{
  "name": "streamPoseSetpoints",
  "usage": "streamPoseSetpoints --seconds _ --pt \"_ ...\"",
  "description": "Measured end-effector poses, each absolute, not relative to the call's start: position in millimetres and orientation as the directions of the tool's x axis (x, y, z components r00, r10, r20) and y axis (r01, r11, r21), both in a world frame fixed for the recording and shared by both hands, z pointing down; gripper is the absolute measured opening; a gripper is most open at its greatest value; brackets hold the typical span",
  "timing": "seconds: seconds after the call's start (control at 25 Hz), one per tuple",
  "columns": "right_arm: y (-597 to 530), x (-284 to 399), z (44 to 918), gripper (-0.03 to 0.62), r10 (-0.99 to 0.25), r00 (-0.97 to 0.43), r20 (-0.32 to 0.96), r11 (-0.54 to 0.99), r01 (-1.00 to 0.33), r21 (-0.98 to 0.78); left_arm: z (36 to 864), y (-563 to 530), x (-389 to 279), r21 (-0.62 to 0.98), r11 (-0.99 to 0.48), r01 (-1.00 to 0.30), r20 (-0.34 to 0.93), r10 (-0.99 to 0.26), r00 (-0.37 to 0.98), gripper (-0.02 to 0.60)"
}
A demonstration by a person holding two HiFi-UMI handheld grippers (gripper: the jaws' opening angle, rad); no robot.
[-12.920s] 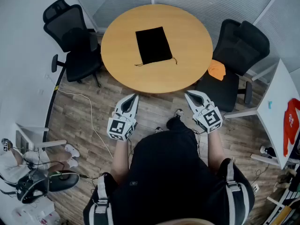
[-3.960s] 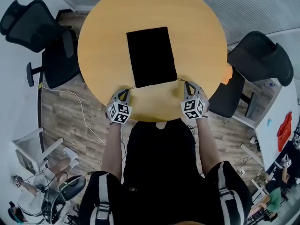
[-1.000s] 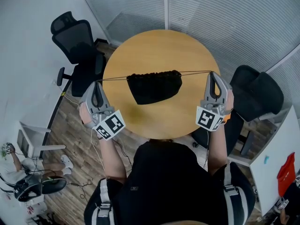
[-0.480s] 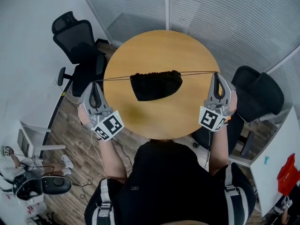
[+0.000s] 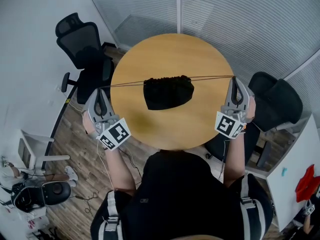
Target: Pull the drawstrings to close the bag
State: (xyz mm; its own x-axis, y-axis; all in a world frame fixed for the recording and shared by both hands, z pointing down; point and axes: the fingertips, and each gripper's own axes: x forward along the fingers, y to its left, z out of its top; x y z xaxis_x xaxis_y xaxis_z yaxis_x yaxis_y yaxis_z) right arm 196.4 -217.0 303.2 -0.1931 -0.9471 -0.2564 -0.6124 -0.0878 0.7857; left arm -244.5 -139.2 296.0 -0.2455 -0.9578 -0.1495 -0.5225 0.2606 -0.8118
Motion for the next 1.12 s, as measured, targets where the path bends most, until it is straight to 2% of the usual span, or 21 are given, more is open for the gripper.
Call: streamPoseSetpoints --seconds 1.12 --pt "-233 216 332 0.06 -0.973 -0.149 -0.177 -0.075 -0.52 0.851 323 -151 -281 -0.818 0.242 -0.522 -0.076 -0.945 -0.319 0.023"
